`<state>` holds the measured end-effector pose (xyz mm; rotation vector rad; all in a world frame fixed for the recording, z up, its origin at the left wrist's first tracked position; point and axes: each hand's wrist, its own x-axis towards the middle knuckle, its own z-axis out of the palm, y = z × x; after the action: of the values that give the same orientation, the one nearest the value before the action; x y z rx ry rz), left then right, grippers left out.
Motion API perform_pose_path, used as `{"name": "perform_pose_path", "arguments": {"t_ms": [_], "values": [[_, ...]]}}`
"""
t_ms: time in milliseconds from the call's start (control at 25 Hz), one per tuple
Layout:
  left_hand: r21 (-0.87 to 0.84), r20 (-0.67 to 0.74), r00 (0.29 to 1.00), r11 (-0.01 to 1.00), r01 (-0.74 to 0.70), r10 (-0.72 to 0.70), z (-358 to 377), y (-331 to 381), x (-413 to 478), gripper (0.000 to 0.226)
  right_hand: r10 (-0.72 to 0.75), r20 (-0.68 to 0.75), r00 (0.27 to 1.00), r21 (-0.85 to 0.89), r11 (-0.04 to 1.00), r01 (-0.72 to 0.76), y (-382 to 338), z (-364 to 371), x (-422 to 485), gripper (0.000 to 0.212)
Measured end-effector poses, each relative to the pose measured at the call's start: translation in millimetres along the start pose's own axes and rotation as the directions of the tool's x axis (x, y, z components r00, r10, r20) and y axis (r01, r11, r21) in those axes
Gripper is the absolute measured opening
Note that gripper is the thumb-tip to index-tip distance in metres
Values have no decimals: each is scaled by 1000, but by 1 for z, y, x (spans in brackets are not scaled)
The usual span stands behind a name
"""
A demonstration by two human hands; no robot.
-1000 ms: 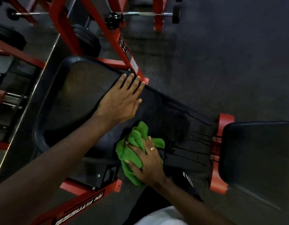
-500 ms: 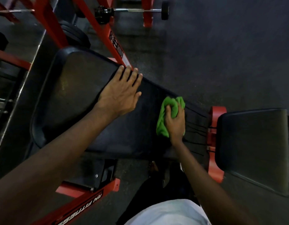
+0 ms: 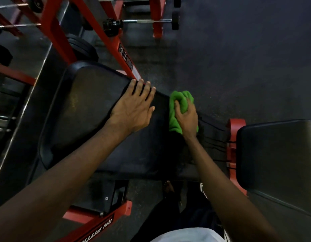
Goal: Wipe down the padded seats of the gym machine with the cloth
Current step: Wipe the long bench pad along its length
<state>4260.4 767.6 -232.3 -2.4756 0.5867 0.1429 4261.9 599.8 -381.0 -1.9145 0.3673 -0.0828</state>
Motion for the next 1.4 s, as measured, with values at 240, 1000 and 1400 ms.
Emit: {"name": "perform_pose_path", "arguments": {"t_ms": [240,1000,1400], "values": [[-29,38,999,999,19,-18,-1,1,1,69,415,-110,903,-37,906,-421,68,-38,28,59],[-15,161,983,996,-84,86,13,64,52,74,337,-28,941,42,941,-336,64,-37,-10,64],[-6,166,983,997,-77,76,9,64,53,74,245,21,969,-61,968,-244,86,-27,41,62]]}}
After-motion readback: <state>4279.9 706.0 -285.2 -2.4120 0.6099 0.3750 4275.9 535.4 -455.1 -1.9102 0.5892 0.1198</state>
